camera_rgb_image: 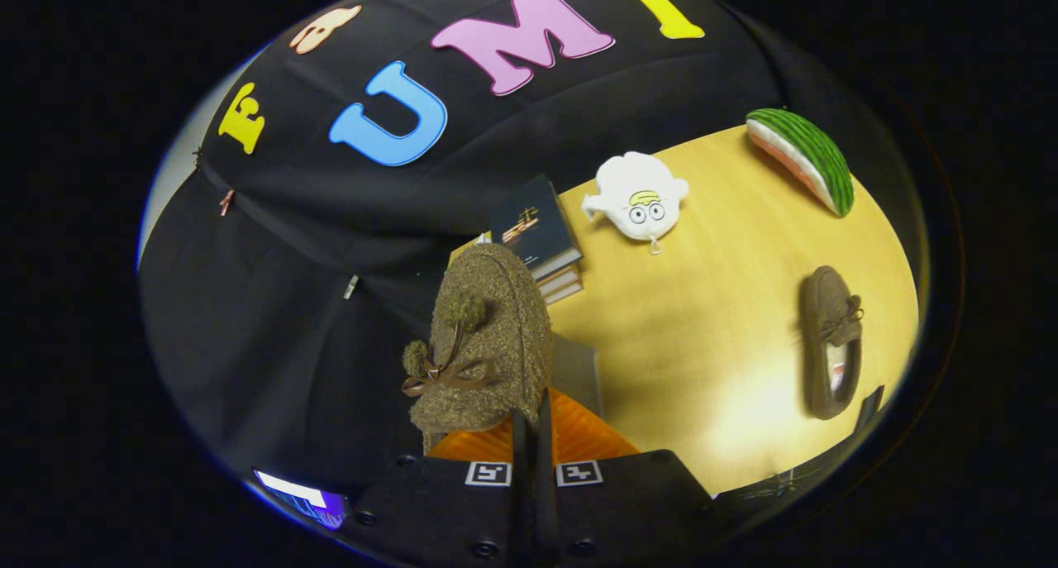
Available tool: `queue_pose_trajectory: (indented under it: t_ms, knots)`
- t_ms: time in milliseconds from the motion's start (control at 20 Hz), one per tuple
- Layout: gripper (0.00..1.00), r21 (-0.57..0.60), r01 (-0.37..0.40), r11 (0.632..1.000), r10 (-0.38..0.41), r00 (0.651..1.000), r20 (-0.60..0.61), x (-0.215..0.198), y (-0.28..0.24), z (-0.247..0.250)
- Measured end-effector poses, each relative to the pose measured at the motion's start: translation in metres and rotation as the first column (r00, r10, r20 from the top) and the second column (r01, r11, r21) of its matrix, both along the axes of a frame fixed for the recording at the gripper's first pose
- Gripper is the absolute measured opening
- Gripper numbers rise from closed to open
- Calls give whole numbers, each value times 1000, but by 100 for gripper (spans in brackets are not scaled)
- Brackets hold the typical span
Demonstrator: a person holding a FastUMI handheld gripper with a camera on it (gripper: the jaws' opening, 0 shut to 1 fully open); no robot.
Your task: Open the storage box then place both shoes into the box .Put the left shoe in first, then the right shoe, with the right side of both shoes facing outward in a uniform manner.
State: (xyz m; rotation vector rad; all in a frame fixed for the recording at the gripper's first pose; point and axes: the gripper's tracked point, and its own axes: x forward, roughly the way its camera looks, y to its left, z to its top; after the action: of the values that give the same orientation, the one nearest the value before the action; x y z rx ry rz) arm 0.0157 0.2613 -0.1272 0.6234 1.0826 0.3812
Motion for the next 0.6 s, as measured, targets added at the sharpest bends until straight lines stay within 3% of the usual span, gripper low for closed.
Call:
queue_pose_trajectory:
  t_ms: [600]
  knots:
    - [5,-16,-60,998,59,994,-91,-34,124,-63]
